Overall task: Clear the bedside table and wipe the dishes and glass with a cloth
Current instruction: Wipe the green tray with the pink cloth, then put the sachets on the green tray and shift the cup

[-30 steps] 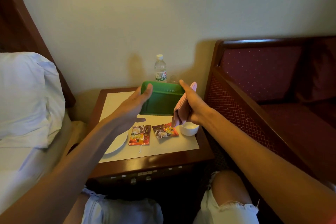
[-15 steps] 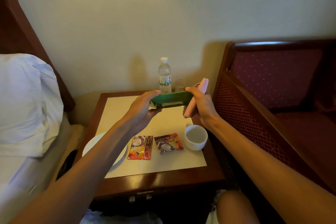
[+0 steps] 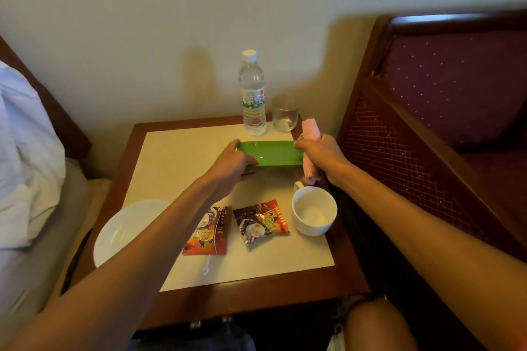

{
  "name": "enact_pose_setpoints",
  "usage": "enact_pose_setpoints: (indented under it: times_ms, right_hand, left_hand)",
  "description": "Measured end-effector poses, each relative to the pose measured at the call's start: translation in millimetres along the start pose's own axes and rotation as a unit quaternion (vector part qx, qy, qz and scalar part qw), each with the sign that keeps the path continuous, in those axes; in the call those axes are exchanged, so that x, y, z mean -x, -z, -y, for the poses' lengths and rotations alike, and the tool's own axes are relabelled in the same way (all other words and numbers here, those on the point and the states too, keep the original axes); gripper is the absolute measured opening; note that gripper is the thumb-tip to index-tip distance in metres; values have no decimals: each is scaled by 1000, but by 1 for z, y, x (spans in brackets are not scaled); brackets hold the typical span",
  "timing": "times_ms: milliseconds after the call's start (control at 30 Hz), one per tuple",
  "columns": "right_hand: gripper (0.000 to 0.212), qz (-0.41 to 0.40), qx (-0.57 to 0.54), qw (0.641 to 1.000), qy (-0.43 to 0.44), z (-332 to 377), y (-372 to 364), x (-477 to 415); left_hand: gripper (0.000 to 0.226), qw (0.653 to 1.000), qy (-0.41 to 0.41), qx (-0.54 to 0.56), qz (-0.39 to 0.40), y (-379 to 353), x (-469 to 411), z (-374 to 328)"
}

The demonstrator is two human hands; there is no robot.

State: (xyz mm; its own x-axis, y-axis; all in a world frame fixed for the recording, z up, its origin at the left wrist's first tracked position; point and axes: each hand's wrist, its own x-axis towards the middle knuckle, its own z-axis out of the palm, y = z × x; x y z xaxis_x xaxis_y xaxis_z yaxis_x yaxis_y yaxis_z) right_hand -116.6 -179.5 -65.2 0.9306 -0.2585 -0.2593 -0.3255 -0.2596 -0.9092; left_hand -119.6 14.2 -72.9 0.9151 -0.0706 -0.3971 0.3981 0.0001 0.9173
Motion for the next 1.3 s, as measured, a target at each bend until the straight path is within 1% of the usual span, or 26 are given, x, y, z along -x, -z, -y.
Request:
enact_pose_setpoints:
  times_ms: [67,100,167,300,433,500,567,700,733,767,800,833,867,900,933,967,1000,1033,1067,1100,1167,1233,1300]
  right_hand:
    - [50,3,20,1000,8,-4,-2,-15]
    - [50,1,28,1000,12,-5,-2,-20]
    - [48,-1,35,999,13,-9,-1,-30]
    - [44,-5,31,999,19,-13,1,-44]
    - [43,-62,32,997,38,-11,15,-47]
    - [40,-73,25,996,48,-7,24,-45]
    - [39,-61,-7,997,46,-1,29,-42]
    - [47,-22,-87,995,44,13,29,-34]
    - [44,-8,-105,994,44,16,27,-32]
    - [35,3,-119,992,45,21,22,-28]
    - [28,10,-134,990,44,26,18,-23]
    - [27,13,-151,988,40,31,14,-20]
    - [31,17,-171,985,31,36,9,-17]
    - [35,27,-191,981,23,40,4,-15]
    - [33,43,-214,976,12,44,-5,-10]
    - [30,60,-236,970,2,47,-12,-5]
    - [26,81,-255,963,-9,50,-23,-1]
    - [23,107,-266,958,-15,55,-37,8]
    - [23,133,-270,954,-19,59,-50,16]
    - [29,156,-265,951,-22,61,-64,21]
    - [40,189,-265,945,-36,66,-91,32]
    - [40,212,-267,939,-47,72,-113,39]
    - [43,241,-255,936,-42,77,-129,47]
  left_hand:
    - [78,991,-7,-130,-11,4,-12,8]
    - [79,984,-16,-175,-23,5,-16,11]
    - [78,971,-46,-228,-52,5,-24,17]
    - [72,953,-98,-273,-88,-1,-35,23]
    - [72,936,-119,-316,-96,-2,-40,24]
    - [73,922,-132,-347,-105,-1,-42,24]
    - [70,908,-144,-377,-113,-2,-43,22]
    - [61,889,-139,-420,-115,-6,-41,19]
    - [60,887,-137,-427,-112,-5,-39,19]
    - [59,886,-136,-429,-110,-1,-36,18]
    - [58,886,-143,-427,-113,2,-33,17]
    - [56,886,-159,-418,-124,5,-29,13]
    - [51,887,-179,-404,-138,10,-23,8]
    - [43,895,-194,-375,-144,16,-16,3]
    - [38,918,-190,-322,-131,24,-6,-4]
    - [38,950,-167,-247,-94,28,4,-10]
    - [41,976,-131,-169,-43,33,15,-16]
    - [47,989,-98,-111,-1,43,27,-19]
    - [51,993,-77,-84,26,52,35,-21]
    - [52,995,-62,-65,38,61,40,-20]
    - [47,997,-49,-34,42,81,50,-18]
    - [38,998,-60,-19,10,100,54,-17]
    - [30,996,-74,-30,-39,121,55,-16]
